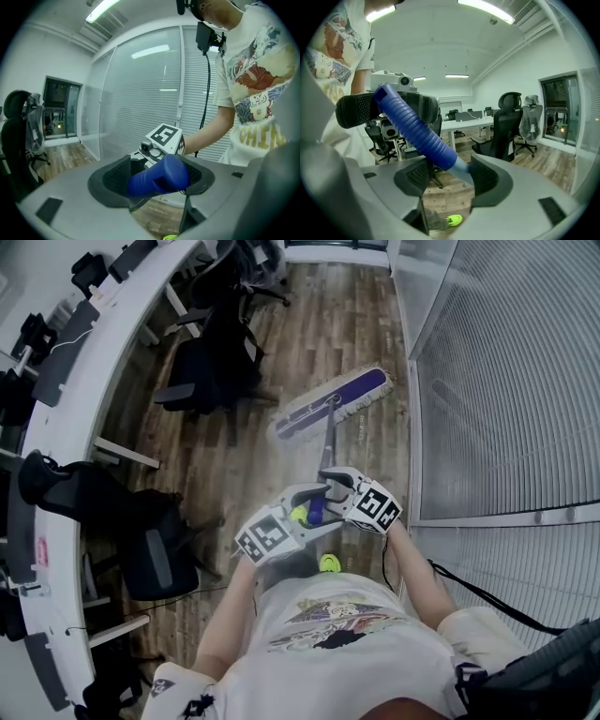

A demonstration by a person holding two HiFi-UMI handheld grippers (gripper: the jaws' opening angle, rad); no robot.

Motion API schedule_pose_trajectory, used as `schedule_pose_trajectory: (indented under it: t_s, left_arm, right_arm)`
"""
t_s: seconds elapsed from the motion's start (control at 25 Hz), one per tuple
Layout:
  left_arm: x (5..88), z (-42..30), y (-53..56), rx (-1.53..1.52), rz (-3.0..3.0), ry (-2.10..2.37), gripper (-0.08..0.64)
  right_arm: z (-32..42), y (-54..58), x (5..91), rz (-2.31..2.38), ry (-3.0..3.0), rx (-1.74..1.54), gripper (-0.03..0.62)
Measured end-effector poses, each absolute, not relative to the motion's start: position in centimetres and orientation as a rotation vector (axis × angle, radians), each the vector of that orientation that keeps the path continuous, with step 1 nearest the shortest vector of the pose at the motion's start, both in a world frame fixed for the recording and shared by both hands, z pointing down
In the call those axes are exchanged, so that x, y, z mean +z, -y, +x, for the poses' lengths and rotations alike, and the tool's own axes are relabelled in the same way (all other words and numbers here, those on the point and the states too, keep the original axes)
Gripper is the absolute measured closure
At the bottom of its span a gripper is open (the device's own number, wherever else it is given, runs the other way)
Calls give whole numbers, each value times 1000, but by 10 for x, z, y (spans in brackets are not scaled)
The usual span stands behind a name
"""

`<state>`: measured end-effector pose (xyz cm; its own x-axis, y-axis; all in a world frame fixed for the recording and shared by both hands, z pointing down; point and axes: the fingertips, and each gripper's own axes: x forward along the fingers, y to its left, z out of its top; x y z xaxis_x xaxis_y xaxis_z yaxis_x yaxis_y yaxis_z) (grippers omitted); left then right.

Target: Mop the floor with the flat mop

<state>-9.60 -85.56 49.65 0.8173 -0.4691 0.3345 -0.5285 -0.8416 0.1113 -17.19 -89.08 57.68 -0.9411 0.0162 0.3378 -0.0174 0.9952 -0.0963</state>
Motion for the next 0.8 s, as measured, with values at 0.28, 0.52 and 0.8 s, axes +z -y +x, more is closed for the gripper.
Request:
schedule_pose_trajectory:
  t_s: [0.28,0.52,0.8]
  left_arm:
    - [518,-117,918,484,2818,701,284]
    - [483,-161,1006,323,2815,717,279]
    - [488,-204,1066,396,2799,670,275]
  right_arm:
    - [-196,957,596,59,2766,147,357]
    - [-234,1043,564,112,2839,199,357]
    - [-277,1105,565,110,2820,182,357]
